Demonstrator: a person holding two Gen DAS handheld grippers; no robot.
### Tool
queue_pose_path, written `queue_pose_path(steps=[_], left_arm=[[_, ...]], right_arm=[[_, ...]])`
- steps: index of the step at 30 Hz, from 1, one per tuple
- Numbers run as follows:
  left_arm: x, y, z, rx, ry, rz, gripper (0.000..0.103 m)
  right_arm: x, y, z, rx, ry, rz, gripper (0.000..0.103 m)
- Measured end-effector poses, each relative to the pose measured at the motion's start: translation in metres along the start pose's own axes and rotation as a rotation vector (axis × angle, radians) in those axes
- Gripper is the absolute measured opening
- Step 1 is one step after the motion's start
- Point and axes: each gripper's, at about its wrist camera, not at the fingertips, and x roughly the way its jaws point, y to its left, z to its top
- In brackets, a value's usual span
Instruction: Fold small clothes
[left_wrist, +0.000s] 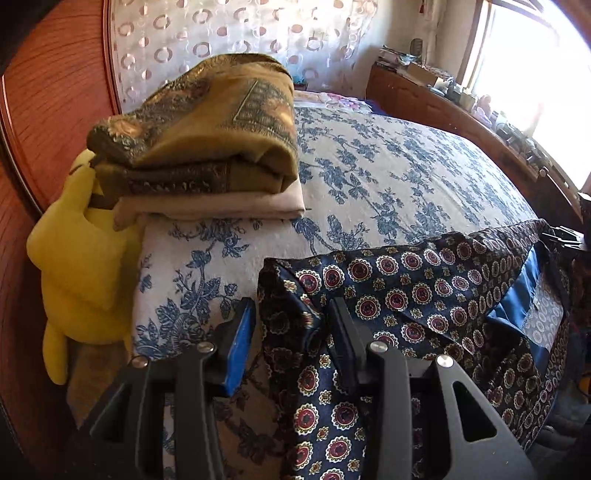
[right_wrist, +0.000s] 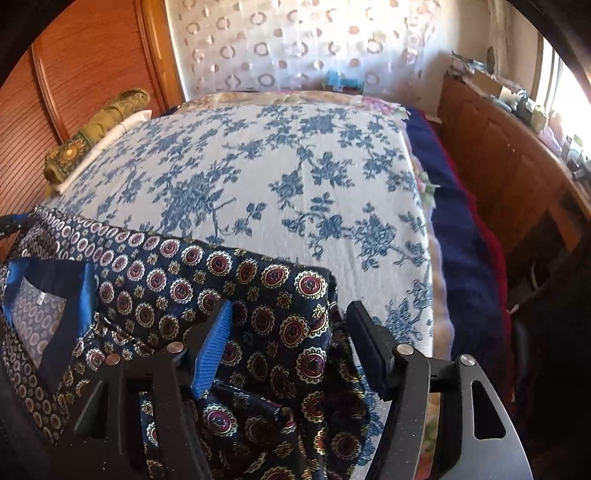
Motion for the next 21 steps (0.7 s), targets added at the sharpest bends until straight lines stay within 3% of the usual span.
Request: queue_pose_path(steps=[5, 7, 9, 11, 14, 17, 21], left_arm=[[0.001, -0.007, 0.0, 0.028, -0.008, 0.001, 0.038], [0.001, -0.011, -0.001, 0.048, -0.012, -0.011, 0.024], [0.0, -0.015, -0.002, 0.07, -0.012, -0.032, 0.011], [-0.002, -0.017, -0.003, 0.072, -0.015, -0.049, 0.004], [-0.014, -0.02, -0.005, 0.062, -0.052, -0.072, 0.001], [-0.035, -0.021, -0.005, 0.033, -0.103, -0.097, 0.001], [-0.072, -0.028, 0.0, 0.021, -0.199, -0.13, 0.0]], right_arm=[[0.002, 0.005, 0.001, -0.015, 0.005, 0.003, 0.068], [0.003, 0.007, 0.002, -0.025, 0.016, -0.001, 0.066], [0.003, 0.011, 0.002, -0.038, 0.017, 0.006, 0.059], [0.002, 0.016, 0.001, -0.048, 0.014, 0.041, 0.031], [0.0, 0.018, -0.001, -0.025, 0.029, 0.116, 0.011], [-0.009, 0.025, -0.006, -0.042, 0.02, 0.114, 0.007], [-0.053, 0.029, 0.002, -0.029, -0.084, 0.069, 0.006]])
